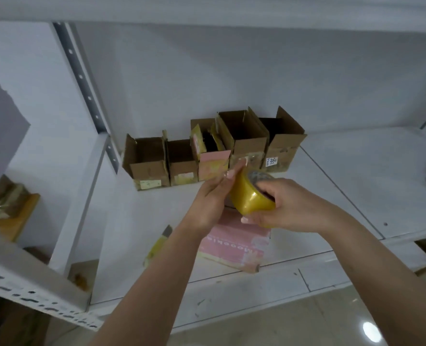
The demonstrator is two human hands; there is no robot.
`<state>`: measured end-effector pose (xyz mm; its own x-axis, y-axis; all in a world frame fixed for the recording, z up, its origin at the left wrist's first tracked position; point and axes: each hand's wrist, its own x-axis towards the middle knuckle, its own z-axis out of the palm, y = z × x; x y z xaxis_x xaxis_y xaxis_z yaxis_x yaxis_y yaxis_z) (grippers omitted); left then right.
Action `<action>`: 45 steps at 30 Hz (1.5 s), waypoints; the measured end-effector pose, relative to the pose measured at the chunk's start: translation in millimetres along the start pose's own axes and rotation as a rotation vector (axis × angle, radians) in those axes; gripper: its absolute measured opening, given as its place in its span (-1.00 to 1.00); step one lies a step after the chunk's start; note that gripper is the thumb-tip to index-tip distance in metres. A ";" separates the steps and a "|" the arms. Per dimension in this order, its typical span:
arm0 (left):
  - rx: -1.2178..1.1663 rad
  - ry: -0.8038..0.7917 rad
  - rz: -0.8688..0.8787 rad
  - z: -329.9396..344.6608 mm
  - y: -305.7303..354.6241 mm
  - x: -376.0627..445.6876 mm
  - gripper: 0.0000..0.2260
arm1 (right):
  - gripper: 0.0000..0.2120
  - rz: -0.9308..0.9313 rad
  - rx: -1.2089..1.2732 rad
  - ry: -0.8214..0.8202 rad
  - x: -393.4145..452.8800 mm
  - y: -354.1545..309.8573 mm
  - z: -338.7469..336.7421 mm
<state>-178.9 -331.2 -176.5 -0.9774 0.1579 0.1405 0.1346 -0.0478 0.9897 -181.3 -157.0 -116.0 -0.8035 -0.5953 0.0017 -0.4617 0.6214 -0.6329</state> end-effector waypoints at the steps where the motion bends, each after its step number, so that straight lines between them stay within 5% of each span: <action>1: -0.021 0.029 0.004 -0.8 -0.9 0.7 -0.65 | -0.68 0.003 -0.022 -0.054 -2.1 2.3 -1.8; 9: -0.213 0.204 0.013 -9.5 -3.7 7.9 -0.64 | -0.93 -0.011 0.470 -0.068 0.3 3.4 -29.3; 15: -0.408 0.329 -0.038 -13.1 -2.8 7.9 -0.71 | -0.49 0.205 0.453 0.143 12.4 9.0 -29.6; 19: -0.435 0.358 -0.048 -11.1 2.8 7.4 -0.71 | -0.38 0.276 0.346 0.120 20.6 4.7 -28.4; 25: -0.051 0.357 -0.062 -33.2 -0.2 -0.9 -0.65 | -0.21 0.261 0.229 0.126 29.7 -5.1 -23.8; 30: -0.187 0.392 -0.262 -36.8 -21.9 -23.9 -0.63 | -0.05 0.228 0.206 0.130 36.1 -15.9 -16.7; 37: -0.219 0.413 -0.334 -41.3 -33.5 -25.4 -0.63 | -0.41 0.222 0.289 0.186 38.2 -16.7 -2.2; 45: -0.312 0.487 -0.603 -36.5 -51.9 -27.7 -0.70 | -0.49 0.160 0.291 0.326 38.3 -19.2 7.8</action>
<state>-164.7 -369.1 -232.6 -0.8383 -0.1964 -0.5087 -0.4157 -0.3735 0.8293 -200.3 -195.7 -109.8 -0.9538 -0.2834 0.0995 -0.2346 0.4959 -0.8361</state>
